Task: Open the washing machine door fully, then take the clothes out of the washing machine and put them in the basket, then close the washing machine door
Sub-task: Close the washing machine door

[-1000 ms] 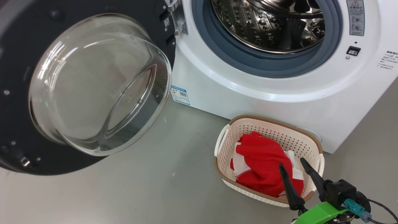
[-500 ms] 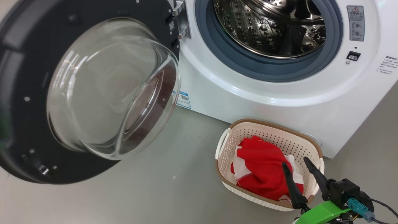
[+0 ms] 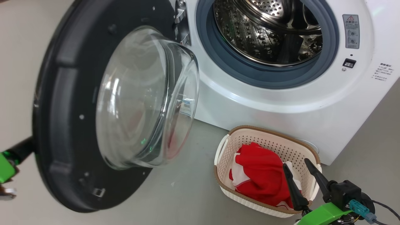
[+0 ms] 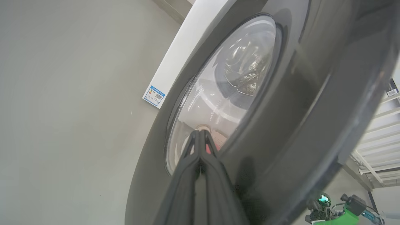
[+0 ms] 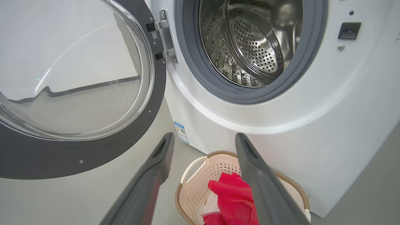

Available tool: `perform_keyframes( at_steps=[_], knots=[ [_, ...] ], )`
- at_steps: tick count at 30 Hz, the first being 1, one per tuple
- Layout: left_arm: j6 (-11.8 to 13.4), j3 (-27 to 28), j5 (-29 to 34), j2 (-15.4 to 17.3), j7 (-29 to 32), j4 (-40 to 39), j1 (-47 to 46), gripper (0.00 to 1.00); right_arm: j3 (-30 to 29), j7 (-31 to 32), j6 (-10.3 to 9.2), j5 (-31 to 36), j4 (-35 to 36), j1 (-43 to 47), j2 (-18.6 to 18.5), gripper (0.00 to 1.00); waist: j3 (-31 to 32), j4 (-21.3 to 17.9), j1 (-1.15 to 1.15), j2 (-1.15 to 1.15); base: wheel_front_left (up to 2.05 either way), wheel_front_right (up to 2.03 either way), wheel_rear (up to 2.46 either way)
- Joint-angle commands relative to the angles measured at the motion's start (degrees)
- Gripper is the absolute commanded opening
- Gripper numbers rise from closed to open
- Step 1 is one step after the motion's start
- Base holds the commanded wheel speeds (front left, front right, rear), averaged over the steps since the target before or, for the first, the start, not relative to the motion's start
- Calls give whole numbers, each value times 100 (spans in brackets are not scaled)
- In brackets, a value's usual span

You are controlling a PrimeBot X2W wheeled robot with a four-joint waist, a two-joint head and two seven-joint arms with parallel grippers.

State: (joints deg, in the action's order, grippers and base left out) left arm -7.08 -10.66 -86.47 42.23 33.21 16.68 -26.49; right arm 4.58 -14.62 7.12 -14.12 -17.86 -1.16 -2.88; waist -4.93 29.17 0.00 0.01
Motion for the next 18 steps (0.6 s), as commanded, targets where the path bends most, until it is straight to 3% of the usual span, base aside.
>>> perform_keyframes(
  at_steps=[1, 11, 18],
  knots=[
    [-41, 182, -38, 315, 32, -336, -81, 0, 149, -38, 36, -47, 132, 1, 1, 100, 32, -13, 0, -1, 0, 0, 0],
    [-41, -417, -3, 75, -25, -1598, -44, 0, 126, -38, 36, -105, 165, 85, 1, 100, 97, -48, 0, -1, 0, 0, 0],
    [-41, -625, 19, 14, -208, -1836, -127, 0, 122, -38, 36, -118, 205, 102, 1, 100, 82, -100, 0, -1, 0, 0, 0]
  ],
)
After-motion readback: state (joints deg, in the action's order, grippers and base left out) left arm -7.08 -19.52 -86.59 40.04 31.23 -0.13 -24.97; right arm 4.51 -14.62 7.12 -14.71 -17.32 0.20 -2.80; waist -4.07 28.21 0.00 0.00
